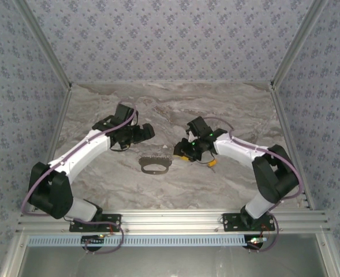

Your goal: Put the keys on the keyring

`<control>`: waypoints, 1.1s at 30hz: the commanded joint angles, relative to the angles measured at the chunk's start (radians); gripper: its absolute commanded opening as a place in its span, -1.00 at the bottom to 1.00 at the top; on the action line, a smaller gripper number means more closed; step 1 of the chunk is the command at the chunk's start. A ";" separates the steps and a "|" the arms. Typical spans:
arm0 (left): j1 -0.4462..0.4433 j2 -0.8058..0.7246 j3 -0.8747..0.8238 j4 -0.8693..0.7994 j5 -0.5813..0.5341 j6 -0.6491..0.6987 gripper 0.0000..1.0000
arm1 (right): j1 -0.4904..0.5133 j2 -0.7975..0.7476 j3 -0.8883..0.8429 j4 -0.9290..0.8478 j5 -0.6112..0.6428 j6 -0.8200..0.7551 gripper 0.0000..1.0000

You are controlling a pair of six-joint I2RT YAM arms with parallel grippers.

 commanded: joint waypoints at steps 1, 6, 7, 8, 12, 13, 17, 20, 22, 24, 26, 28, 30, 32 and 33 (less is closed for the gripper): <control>-0.031 -0.029 0.000 0.004 0.011 0.037 0.95 | -0.013 -0.027 -0.033 -0.101 0.055 -0.087 -0.16; -0.114 -0.003 0.000 -0.023 0.023 0.082 0.80 | -0.035 -0.057 -0.095 -0.077 0.096 -0.089 0.03; -0.136 0.004 -0.003 -0.025 0.026 0.088 0.75 | -0.042 -0.067 -0.106 -0.072 0.106 -0.089 0.06; -0.156 0.011 -0.005 -0.024 0.026 0.092 0.71 | -0.049 -0.074 -0.115 -0.070 0.115 -0.089 0.09; -0.234 0.040 -0.026 0.006 0.057 0.090 0.47 | -0.062 -0.108 -0.129 -0.108 0.194 -0.105 0.32; -0.253 0.048 -0.034 0.019 0.065 0.086 0.41 | -0.065 -0.118 -0.127 -0.123 0.219 -0.115 0.40; -0.316 0.094 -0.048 0.068 0.068 0.055 0.32 | -0.069 -0.176 -0.132 -0.172 0.334 -0.141 1.00; -0.345 0.141 -0.048 0.099 0.053 0.028 0.25 | -0.080 -0.220 -0.142 -0.173 0.372 -0.146 1.00; -0.359 0.172 -0.042 0.121 0.043 0.016 0.20 | -0.097 -0.234 -0.134 -0.188 0.365 -0.143 1.00; -0.368 0.199 -0.035 0.136 0.036 0.010 0.11 | -0.106 -0.246 -0.132 -0.197 0.351 -0.150 1.00; -0.373 0.222 -0.029 0.152 0.032 0.004 0.05 | -0.109 -0.265 -0.143 -0.190 0.343 -0.150 1.00; -0.376 0.245 -0.022 0.168 0.034 0.002 -0.01 | -0.109 -0.297 -0.170 -0.171 0.357 -0.135 1.00; -0.380 0.266 -0.017 0.183 0.040 0.002 -0.04 | -0.109 -0.330 -0.197 -0.155 0.378 -0.121 1.00; -0.385 0.285 -0.011 0.194 0.040 0.004 -0.05 | -0.112 -0.363 -0.216 -0.160 0.392 -0.102 1.00; -0.386 0.294 -0.006 0.196 0.034 0.004 -0.05 | -0.115 -0.377 -0.230 -0.158 0.384 -0.101 1.00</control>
